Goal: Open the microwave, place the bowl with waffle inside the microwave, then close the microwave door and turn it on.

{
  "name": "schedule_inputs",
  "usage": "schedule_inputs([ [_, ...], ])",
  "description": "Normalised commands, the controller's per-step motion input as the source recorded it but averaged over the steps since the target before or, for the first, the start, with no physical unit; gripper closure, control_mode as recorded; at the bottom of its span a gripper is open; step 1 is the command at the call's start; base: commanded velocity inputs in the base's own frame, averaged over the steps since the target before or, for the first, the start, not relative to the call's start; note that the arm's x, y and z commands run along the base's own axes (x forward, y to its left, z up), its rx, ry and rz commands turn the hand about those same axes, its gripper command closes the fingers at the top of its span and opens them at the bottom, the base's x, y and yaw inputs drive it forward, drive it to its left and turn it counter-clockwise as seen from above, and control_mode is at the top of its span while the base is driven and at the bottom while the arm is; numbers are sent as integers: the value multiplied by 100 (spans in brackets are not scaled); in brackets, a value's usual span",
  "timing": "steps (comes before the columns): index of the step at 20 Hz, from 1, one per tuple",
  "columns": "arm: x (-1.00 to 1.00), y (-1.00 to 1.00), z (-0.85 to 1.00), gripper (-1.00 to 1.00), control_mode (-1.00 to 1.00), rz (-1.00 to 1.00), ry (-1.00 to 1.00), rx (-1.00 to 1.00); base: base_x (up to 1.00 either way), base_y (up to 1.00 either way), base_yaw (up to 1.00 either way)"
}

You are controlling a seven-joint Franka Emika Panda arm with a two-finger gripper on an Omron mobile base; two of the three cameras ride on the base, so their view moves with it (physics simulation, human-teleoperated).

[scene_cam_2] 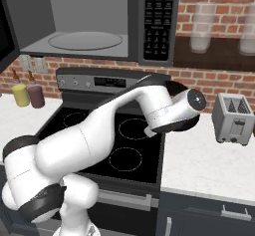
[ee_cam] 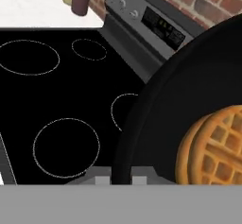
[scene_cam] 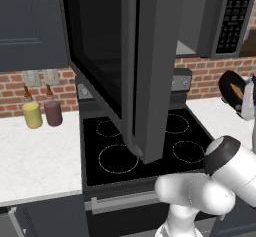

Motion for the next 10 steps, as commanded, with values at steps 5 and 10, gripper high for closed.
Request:
schedule_inputs([
  [5,-72,76,93,100,-100,40,-6,-23,0,0,0],
  [10,-73,95,66,100,-100,27,-6,-31,0,0,0],
])
